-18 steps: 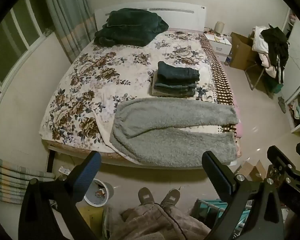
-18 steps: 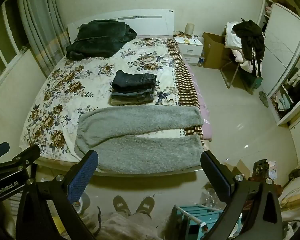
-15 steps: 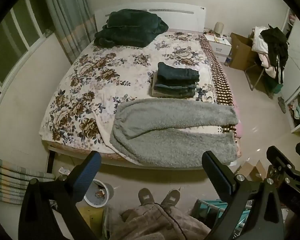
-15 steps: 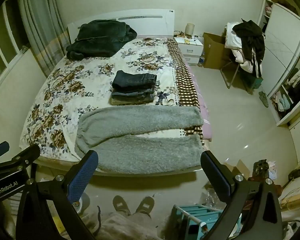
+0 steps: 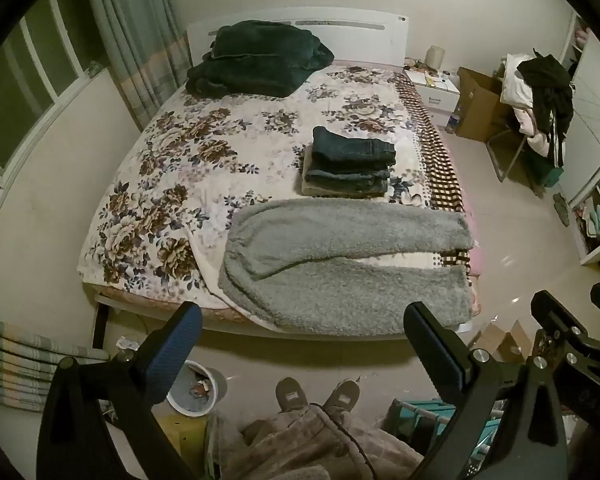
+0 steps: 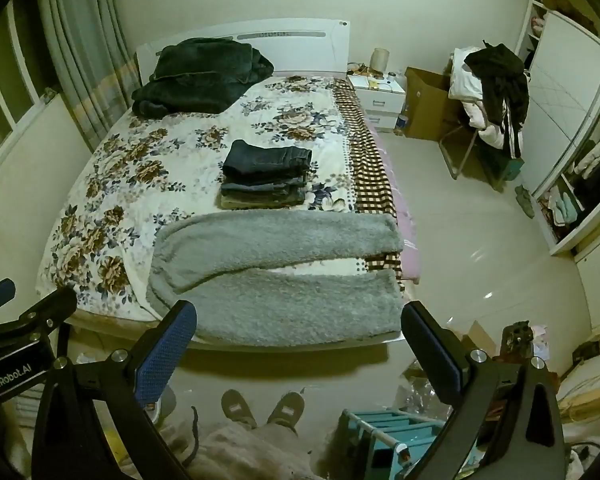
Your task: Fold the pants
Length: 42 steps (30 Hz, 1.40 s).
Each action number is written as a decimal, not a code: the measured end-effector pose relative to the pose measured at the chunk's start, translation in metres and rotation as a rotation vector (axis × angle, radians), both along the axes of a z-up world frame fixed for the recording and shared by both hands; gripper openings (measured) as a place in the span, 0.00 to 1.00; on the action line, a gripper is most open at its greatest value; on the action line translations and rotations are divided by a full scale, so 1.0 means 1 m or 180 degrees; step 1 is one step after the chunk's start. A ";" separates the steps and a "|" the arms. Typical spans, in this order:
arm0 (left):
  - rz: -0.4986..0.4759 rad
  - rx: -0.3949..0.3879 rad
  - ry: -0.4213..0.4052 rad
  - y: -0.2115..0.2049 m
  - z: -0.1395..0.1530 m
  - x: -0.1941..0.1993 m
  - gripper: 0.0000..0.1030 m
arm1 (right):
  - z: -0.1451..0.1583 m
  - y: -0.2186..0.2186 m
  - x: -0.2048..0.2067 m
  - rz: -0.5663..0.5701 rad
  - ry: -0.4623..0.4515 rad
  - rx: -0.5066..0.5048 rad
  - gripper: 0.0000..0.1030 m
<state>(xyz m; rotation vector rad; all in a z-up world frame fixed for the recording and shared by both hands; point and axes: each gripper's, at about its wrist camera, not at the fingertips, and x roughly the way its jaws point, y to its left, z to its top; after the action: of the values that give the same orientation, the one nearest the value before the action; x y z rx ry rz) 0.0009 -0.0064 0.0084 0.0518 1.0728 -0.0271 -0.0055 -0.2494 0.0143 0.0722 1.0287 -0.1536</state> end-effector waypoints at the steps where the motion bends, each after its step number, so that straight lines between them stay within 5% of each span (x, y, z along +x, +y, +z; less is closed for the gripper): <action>1: -0.0006 0.0002 -0.0002 0.001 -0.001 0.000 1.00 | 0.001 0.000 0.000 0.0004 0.0001 0.0006 1.00; 42: -0.0038 -0.0025 -0.0011 -0.016 0.011 0.001 1.00 | -0.002 0.004 0.000 0.0013 0.0027 -0.0046 1.00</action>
<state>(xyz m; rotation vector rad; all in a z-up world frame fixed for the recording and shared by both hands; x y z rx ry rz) 0.0023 -0.0228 0.0190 0.0513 1.0690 -0.0420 -0.0054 -0.2458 0.0121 0.0563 1.0360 -0.1576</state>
